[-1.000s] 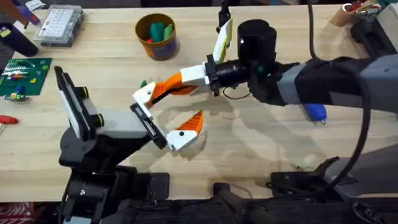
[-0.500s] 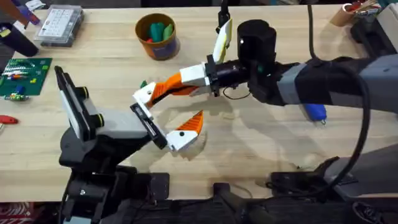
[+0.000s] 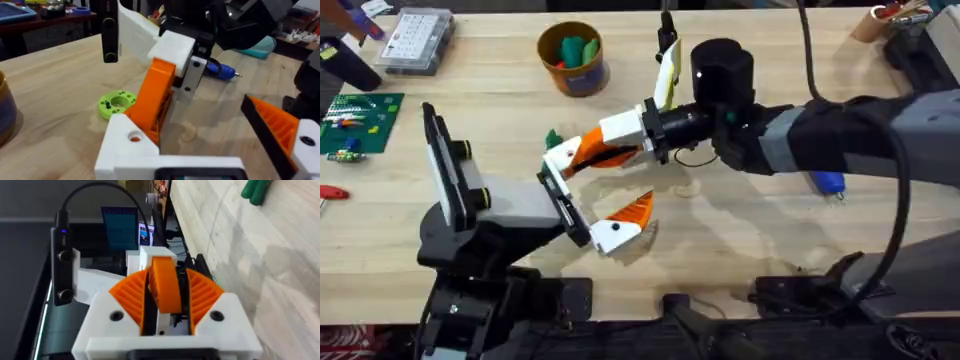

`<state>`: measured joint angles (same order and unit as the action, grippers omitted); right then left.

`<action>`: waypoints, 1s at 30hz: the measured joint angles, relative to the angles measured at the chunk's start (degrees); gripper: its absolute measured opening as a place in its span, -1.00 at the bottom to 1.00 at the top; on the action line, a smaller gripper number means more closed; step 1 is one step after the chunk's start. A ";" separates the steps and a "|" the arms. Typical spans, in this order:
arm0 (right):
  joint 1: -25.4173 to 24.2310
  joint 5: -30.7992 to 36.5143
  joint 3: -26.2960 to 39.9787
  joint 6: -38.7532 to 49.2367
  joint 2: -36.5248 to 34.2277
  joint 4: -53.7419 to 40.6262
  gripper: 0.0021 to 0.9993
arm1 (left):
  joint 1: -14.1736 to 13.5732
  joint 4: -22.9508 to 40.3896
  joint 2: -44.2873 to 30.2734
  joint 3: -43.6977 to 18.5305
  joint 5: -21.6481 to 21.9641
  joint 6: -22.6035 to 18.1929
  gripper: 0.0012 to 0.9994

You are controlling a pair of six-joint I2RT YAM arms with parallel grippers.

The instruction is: Pick up the gripper from the table and insert it into the empty holder that is missing its gripper. Then pick up a screw, insert it into the mounting hole, and use the screwdriver to tighten it. Finally, clean up the table by picking up the vegetable and placing it into the bucket.

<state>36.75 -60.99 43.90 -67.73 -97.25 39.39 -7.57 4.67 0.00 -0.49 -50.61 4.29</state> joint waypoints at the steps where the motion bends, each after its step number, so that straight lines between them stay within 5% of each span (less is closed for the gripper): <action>1: 0.02 -0.11 0.00 -0.01 0.00 -0.10 -0.19 | 0.00 0.00 0.01 0.00 -0.10 -0.09 0.97; 7: 0.06 -1.48 0.00 -0.02 -0.20 -0.34 0.13 | -0.01 0.04 0.01 0.00 -0.73 -0.67 0.97; 8: -0.22 -2.36 0.00 -0.04 -0.22 -0.09 0.77 | -0.71 0.20 0.00 0.00 -2.70 -0.84 0.97; 10: -0.53 -3.19 0.00 -0.01 -0.12 -0.07 0.97 | -0.98 0.28 0.01 0.00 -3.55 -0.84 0.97; 21: -4.87 -7.96 0.00 0.09 3.23 -0.30 1.00 | -0.98 0.44 0.01 0.00 -4.91 -0.84 0.97; 30: -13.48 -10.71 0.00 3.00 3.23 -6.56 1.00 | -0.98 0.46 0.01 0.00 -5.14 -0.84 0.98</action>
<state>23.27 -71.70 43.90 -64.73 -94.02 32.83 -8.56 5.13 0.01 -0.49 -55.75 3.44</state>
